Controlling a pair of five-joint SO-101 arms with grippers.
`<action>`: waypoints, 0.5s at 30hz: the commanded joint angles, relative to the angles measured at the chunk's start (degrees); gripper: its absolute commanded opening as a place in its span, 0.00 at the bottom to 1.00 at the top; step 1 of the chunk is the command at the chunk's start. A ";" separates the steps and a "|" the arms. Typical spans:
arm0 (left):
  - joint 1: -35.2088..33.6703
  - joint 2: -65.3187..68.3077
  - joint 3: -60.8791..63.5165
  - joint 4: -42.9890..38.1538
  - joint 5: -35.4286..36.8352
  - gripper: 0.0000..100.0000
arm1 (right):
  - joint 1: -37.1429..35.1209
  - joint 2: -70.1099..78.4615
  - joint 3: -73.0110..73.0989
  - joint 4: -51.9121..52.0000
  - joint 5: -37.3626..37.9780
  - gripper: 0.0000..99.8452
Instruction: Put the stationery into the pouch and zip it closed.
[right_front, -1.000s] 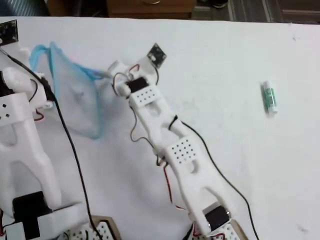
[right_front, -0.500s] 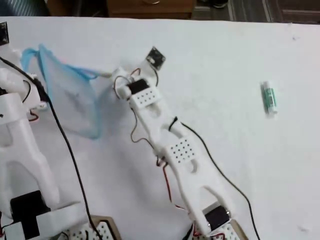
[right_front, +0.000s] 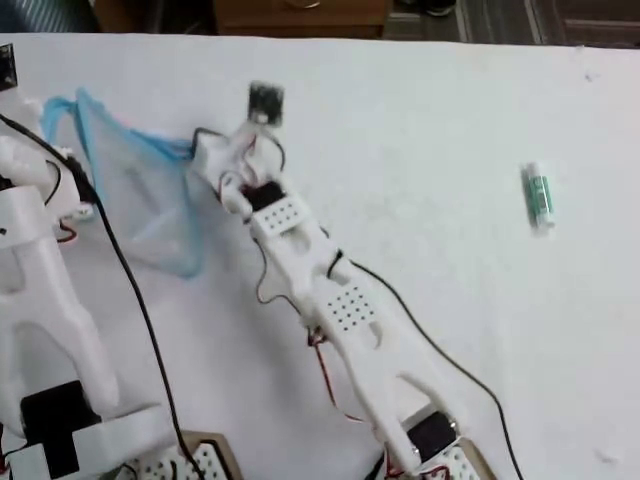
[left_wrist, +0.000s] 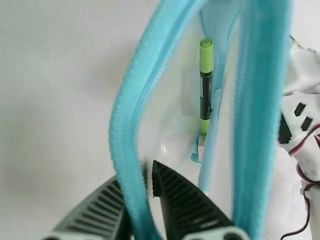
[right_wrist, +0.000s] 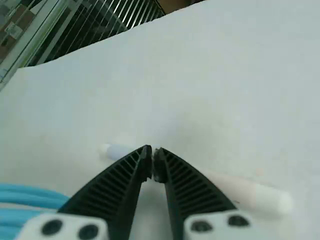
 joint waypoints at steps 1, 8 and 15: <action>-2.15 3.03 0.79 -0.97 0.09 0.02 | 0.66 -0.84 -0.35 -1.98 2.37 0.02; -2.15 3.03 1.67 -1.23 0.18 0.02 | 2.24 -3.21 -0.44 14.20 2.37 0.02; -2.15 2.68 1.32 -0.97 0.18 0.02 | 3.56 -10.42 -0.70 39.25 6.33 0.02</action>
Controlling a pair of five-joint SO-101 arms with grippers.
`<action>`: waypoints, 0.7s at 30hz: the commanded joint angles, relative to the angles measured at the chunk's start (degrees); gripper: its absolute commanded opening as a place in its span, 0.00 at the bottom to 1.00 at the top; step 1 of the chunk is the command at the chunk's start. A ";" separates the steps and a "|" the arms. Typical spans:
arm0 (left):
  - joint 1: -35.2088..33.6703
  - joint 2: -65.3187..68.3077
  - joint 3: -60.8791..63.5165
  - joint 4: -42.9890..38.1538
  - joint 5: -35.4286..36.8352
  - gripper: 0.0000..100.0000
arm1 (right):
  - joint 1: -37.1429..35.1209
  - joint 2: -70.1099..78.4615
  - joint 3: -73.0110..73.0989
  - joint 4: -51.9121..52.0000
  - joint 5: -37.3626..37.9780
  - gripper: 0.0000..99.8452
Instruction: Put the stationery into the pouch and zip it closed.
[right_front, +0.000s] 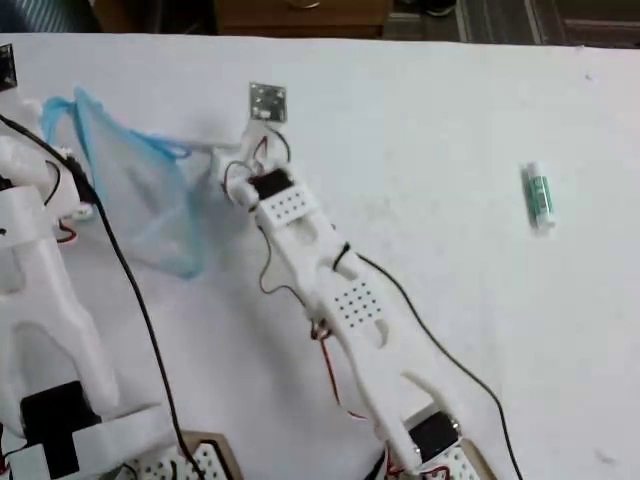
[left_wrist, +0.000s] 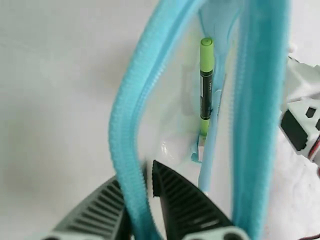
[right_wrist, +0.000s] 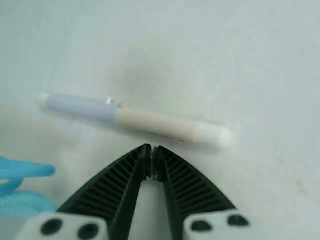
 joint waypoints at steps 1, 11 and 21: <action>-2.07 2.68 1.23 -0.97 0.18 0.02 | 1.36 -7.08 -0.88 14.55 3.78 0.02; -2.07 2.68 1.23 -0.97 0.09 0.02 | 1.63 -9.45 -2.46 -10.24 11.69 0.02; -2.15 2.95 1.49 -1.14 0.09 0.02 | -0.22 3.74 2.02 -27.38 23.82 0.02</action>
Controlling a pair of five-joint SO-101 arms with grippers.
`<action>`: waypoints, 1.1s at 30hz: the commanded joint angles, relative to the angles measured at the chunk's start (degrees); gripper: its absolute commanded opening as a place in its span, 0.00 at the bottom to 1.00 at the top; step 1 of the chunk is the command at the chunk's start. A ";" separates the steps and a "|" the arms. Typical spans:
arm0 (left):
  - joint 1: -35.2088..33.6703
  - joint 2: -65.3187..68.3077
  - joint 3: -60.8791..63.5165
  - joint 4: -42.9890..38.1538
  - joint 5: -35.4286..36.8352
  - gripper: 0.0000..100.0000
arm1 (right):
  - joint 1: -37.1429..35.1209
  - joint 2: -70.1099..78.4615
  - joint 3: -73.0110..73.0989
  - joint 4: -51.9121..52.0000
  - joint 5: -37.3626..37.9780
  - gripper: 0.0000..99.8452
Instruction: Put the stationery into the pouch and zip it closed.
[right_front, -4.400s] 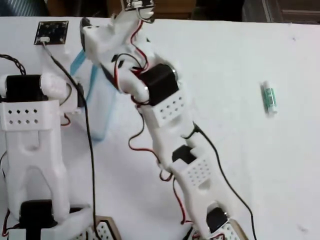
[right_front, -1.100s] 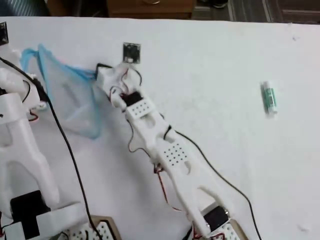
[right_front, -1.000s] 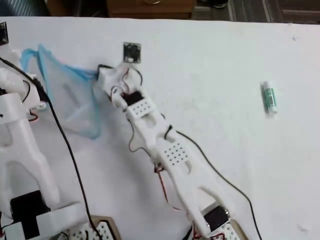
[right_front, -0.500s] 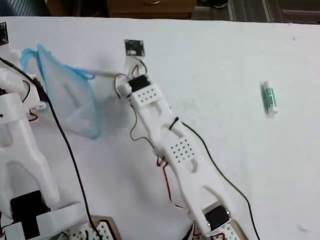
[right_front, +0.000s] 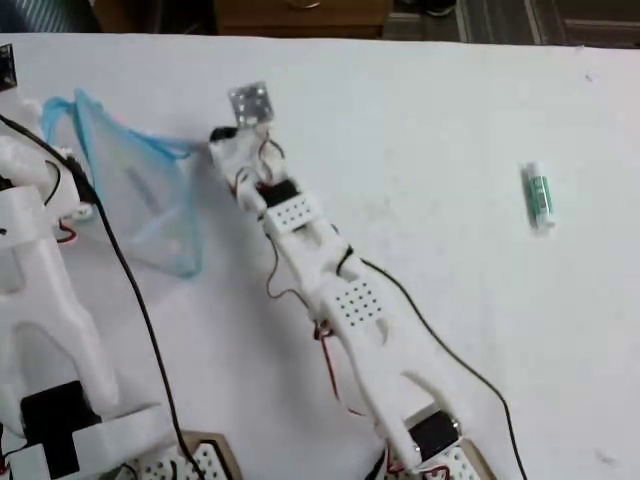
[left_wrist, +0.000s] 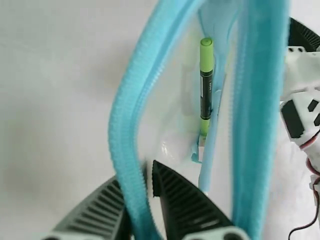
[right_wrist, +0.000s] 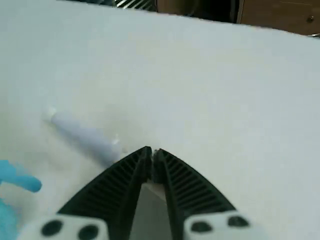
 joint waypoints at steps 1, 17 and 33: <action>-2.15 2.95 1.49 -1.23 0.09 0.02 | -1.36 -1.89 -0.88 5.58 1.05 0.02; -4.35 2.68 1.14 -1.32 0.09 0.02 | -3.30 -28.79 -1.05 79.78 5.63 0.02; -4.00 2.68 1.14 -1.05 0.00 0.02 | -1.27 -30.64 3.34 61.14 31.21 0.15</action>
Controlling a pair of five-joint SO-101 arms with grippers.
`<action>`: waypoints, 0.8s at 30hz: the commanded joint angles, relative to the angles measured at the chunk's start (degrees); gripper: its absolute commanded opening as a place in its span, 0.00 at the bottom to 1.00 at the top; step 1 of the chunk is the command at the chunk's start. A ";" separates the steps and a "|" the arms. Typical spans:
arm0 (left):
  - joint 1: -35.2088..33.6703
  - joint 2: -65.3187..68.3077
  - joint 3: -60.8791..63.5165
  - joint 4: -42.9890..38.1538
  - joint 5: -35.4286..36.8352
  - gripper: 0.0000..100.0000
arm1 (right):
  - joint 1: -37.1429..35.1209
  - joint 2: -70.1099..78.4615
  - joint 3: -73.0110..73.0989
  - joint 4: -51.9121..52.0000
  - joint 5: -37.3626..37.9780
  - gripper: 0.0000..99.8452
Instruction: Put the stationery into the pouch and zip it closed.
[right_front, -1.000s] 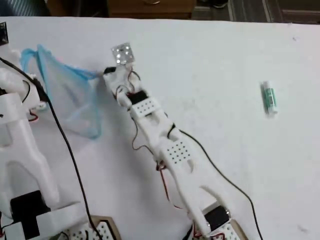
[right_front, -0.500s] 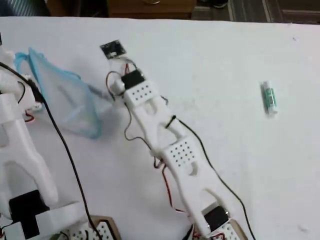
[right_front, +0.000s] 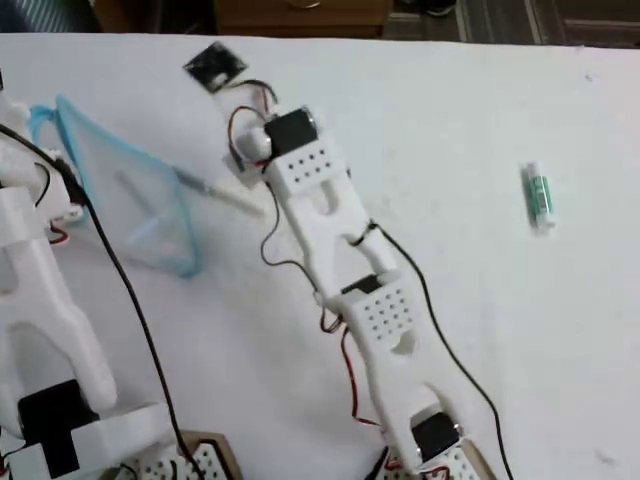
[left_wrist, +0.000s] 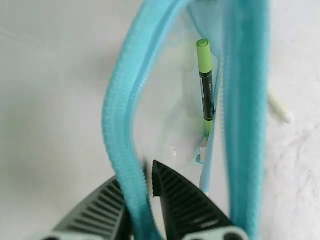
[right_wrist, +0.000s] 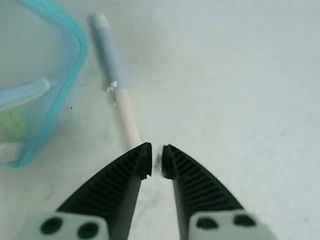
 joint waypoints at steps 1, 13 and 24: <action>-1.80 2.59 1.14 -1.05 0.00 0.02 | -1.27 2.51 0.26 -2.51 3.87 0.19; -1.71 2.59 1.14 -1.23 0.09 0.02 | -4.35 12.26 0.18 0.48 3.87 0.26; -1.89 2.51 -0.70 -0.35 1.14 0.02 | -1.01 16.04 0.09 -4.97 3.87 0.03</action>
